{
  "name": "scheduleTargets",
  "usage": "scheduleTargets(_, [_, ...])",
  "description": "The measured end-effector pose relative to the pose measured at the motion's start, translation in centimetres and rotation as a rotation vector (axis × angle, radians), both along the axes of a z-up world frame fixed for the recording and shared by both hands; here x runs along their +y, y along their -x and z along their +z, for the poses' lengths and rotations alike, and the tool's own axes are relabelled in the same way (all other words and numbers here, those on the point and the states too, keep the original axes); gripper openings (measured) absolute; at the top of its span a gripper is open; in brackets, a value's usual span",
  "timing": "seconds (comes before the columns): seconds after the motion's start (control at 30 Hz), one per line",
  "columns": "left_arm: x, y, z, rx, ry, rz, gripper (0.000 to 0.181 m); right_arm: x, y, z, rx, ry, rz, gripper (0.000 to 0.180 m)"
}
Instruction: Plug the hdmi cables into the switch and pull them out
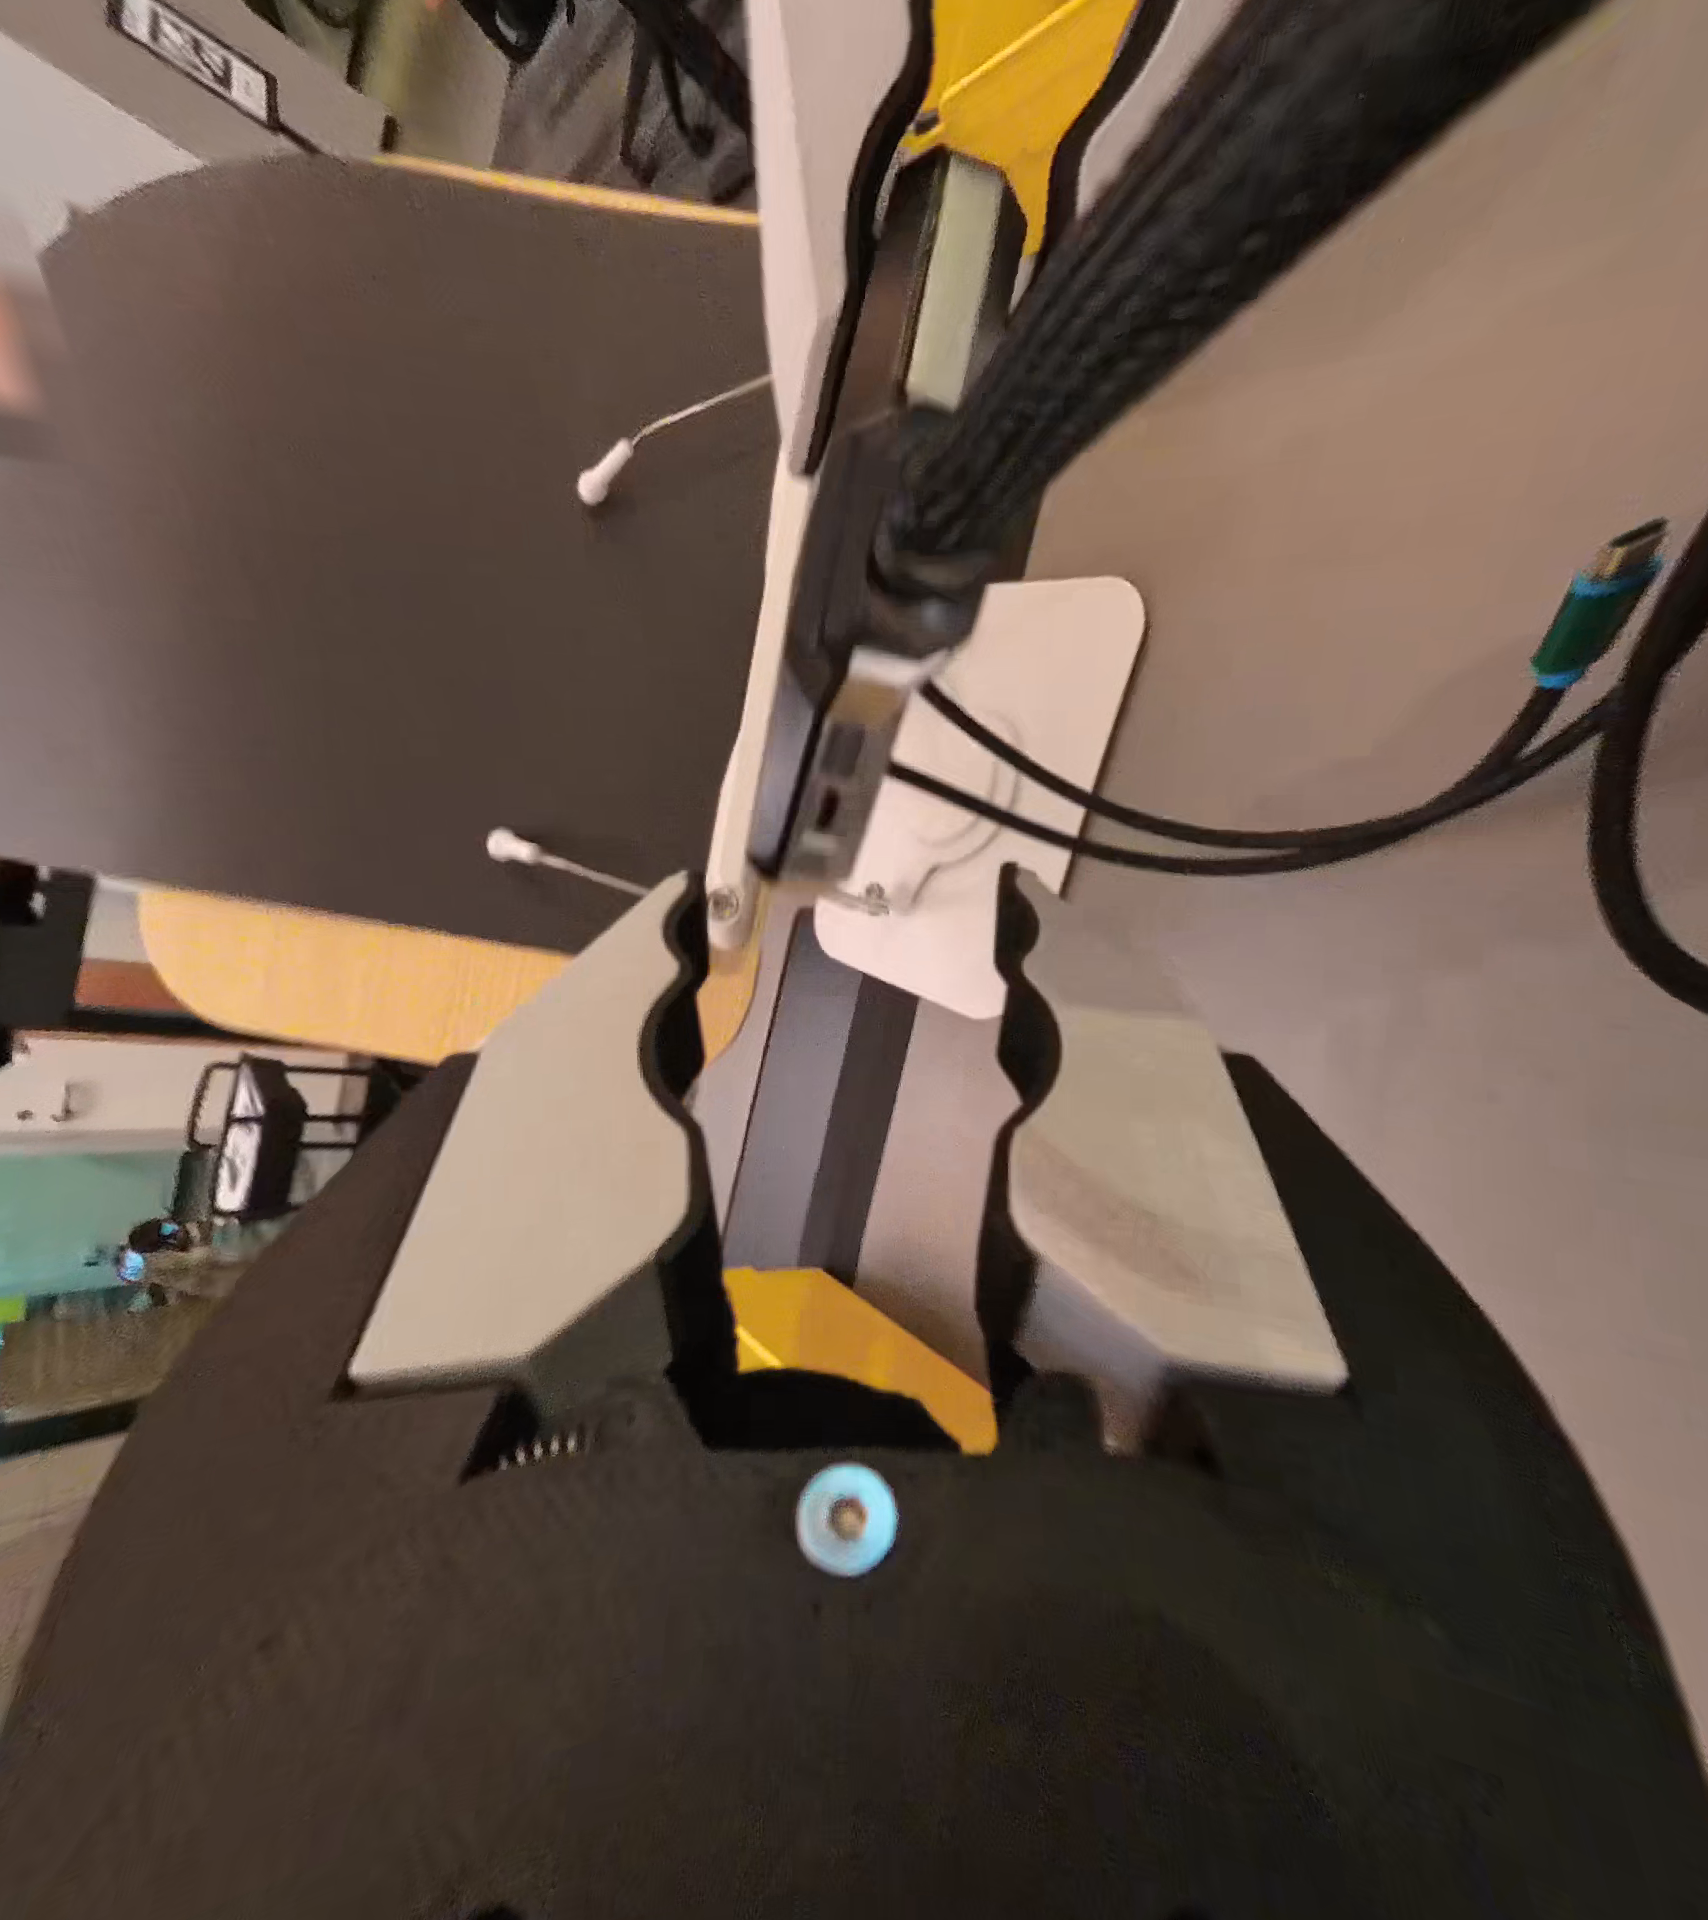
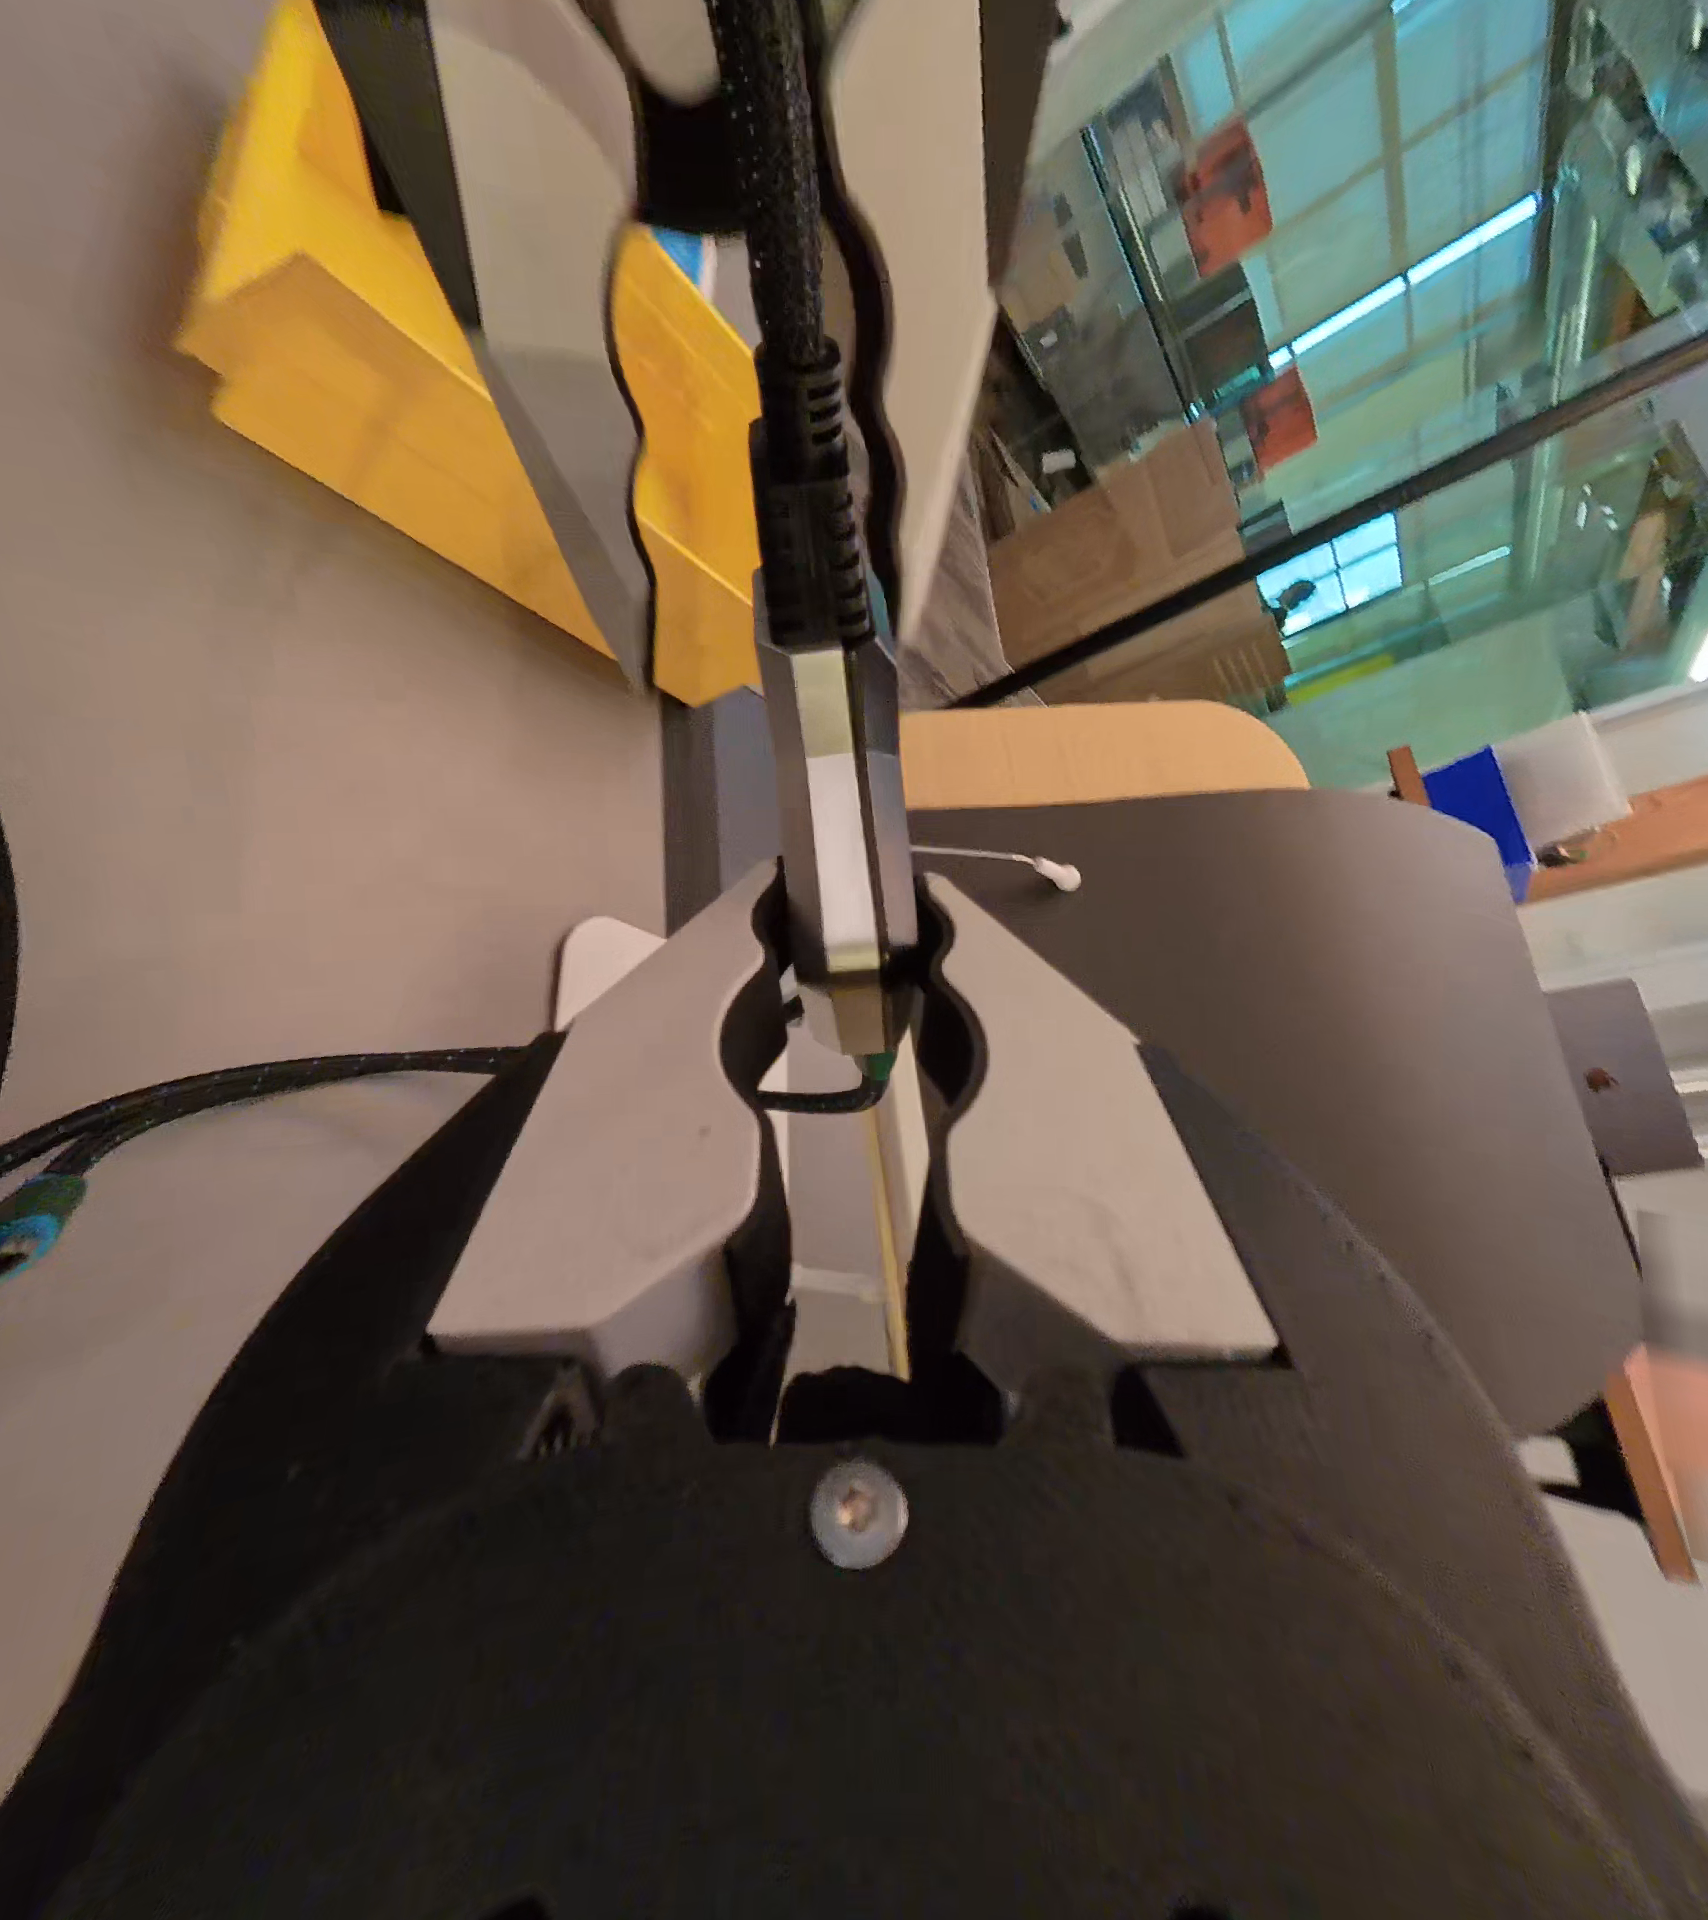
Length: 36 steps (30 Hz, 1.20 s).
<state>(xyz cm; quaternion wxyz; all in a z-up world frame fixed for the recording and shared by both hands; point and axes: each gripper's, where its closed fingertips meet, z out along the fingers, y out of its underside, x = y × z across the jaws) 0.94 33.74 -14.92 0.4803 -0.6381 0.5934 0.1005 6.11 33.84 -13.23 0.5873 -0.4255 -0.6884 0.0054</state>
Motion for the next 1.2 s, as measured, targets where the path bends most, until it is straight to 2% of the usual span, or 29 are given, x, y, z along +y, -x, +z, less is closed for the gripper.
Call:
scheduleTargets(0.13, [-0.7, 2.3, 3.6, -0.192, 0.074, 0.091, 0.054, 1.6, -0.3, 0.5, 0.0, -0.084, -0.098, 0.019])
scheduleTargets(0.23, [-2.2, 2.0, 7.9, -0.428, 0.162, 0.056, 0.051, 2.0, 0.2, 0.6, -0.016, -0.15, -0.143, 0.018])
scheduleTargets(0.37, [-3.8, 0.5, 10.9, -0.574, 0.357, 0.027, 0.064, 1.9, 1.8, 0.7, -0.016, -0.21, -0.169, 0.018])
scheduleTargets(0.47, [-3.4, 0.3, 8.6, -0.434, 0.465, 0.119, 0.08, 1.4, 2.7, 0.9, -0.01, -0.244, -0.177, 0.018])
scheduleTargets(0.53, [-3.4, 0.7, 6.2, -0.308, 0.544, 0.178, 0.084, 1.2, 3.1, 0.9, -0.023, -0.255, -0.184, 0.018])
scheduleTargets(0.7, [-3.2, 2.2, 2.0, -0.065, 0.616, 0.272, 0.078, 0.9, 3.7, 0.2, -0.067, -0.268, -0.18, 0.018])
scheduleTargets(0.8, [-2.9, 2.4, 0.8, -0.025, 0.618, 0.295, 0.059, 0.2, 4.1, 0.3, -0.07, -0.276, -0.163, 0.018])
scheduleTargets(0.83, [-2.6, 2.3, 0.6, -0.028, 0.604, 0.295, 0.04, 0.0, 4.3, 0.5, -0.066, -0.274, -0.157, 0.018])
scheduleTargets(0.9, [-1.8, 2.9, -0.1, -0.008, 0.566, 0.312, 0.024, -0.4, 4.4, 0.4, -0.08, -0.268, -0.153, 0.018])
scheduleTargets(1.07, [-1.9, 2.9, -0.3, -0.061, 0.513, 0.243, 0.022, -1.2, 4.7, -0.2, -0.083, -0.198, -0.082, 0.019])
scheduleTargets(1.2, [-2.3, 2.8, -0.7, -0.06, 0.403, 0.178, 0.022, -3.2, 4.3, 0.0, -0.057, -0.099, 0.052, 0.037])
